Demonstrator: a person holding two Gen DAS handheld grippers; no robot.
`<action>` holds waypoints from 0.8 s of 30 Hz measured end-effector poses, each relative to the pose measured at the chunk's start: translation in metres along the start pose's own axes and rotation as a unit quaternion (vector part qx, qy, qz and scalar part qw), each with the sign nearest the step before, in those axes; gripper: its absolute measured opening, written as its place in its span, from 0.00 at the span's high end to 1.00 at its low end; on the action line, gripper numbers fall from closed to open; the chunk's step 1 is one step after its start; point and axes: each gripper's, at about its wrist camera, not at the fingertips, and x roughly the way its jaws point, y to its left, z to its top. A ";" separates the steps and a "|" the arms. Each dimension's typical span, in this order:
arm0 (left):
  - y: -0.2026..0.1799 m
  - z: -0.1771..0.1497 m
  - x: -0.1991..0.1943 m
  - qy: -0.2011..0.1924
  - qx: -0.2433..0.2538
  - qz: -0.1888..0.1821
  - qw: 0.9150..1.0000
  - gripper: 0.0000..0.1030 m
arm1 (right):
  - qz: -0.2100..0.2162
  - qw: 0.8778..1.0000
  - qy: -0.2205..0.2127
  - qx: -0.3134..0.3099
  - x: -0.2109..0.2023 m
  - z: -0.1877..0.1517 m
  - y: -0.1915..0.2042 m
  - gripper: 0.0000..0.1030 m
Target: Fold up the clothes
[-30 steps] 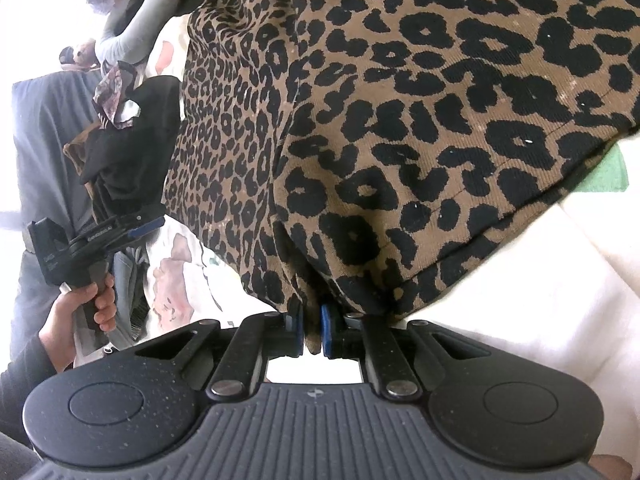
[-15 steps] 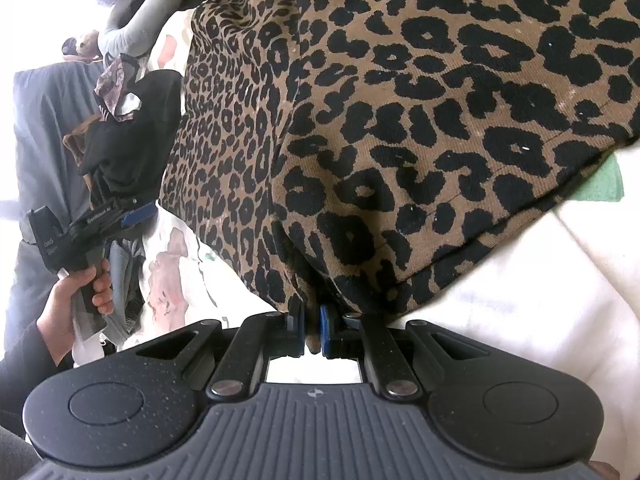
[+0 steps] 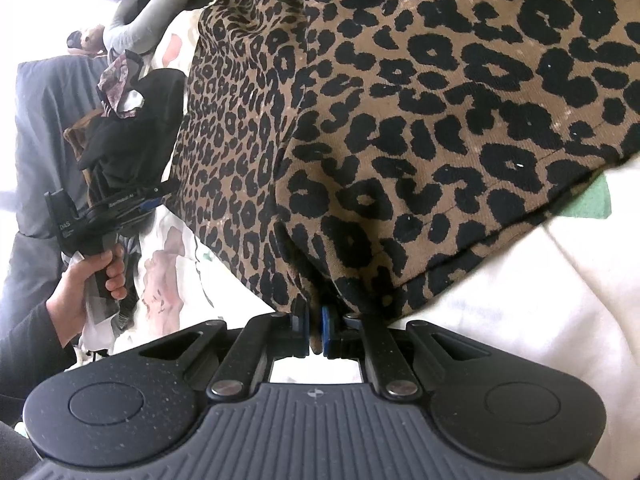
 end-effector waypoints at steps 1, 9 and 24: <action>0.000 0.000 0.000 0.000 0.001 0.000 1.000 0.60 | -0.002 1.000 -0.001 -0.003 0.000 0.000 0.001 0.96; 0.001 -0.001 0.000 0.000 0.001 0.000 1.000 0.64 | -0.008 1.000 -0.008 -0.009 -0.002 0.001 0.003 0.97; -0.007 0.020 -0.030 -0.033 0.002 0.041 0.999 0.96 | 0.019 1.000 0.010 0.002 0.016 0.001 0.014 0.97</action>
